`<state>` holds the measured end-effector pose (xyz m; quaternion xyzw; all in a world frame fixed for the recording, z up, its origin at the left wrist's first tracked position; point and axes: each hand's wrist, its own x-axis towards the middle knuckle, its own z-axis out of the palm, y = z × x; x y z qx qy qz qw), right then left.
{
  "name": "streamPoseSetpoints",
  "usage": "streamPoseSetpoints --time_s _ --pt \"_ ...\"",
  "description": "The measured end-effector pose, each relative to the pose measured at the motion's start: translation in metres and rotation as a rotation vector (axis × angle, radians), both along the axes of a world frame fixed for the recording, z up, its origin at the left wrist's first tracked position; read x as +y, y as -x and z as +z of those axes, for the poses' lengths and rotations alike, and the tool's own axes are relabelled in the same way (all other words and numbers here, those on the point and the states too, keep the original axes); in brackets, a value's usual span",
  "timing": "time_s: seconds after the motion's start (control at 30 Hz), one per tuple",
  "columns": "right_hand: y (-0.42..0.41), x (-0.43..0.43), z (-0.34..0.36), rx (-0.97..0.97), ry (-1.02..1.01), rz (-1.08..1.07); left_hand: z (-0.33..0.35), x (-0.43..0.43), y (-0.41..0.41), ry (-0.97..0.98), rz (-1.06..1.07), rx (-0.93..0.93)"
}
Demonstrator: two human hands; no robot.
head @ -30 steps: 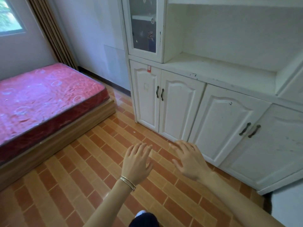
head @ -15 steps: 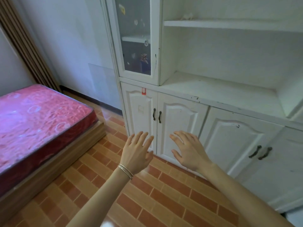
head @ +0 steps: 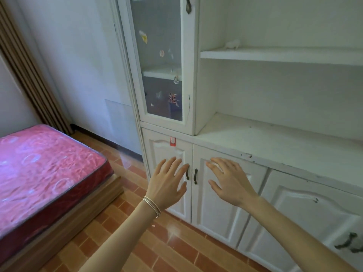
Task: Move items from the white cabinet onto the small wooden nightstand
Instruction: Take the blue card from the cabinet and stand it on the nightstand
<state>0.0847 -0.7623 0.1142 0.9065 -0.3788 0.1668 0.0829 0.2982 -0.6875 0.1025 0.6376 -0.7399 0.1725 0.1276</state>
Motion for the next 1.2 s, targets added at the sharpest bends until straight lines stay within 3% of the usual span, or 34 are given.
streamPoseSetpoints --time_s 0.27,0.73,1.2 --pt "-0.027 -0.12 0.037 -0.016 0.072 0.017 0.042 -0.122 -0.024 0.083 -0.024 -0.03" --pt "-0.055 -0.231 0.066 -0.02 0.113 -0.122 0.078 -0.292 -0.07 0.196 -0.28 -0.16" --pt "-0.085 -0.28 0.08 0.017 0.108 -0.21 0.099 -0.379 -0.115 0.324 -0.468 -0.555"
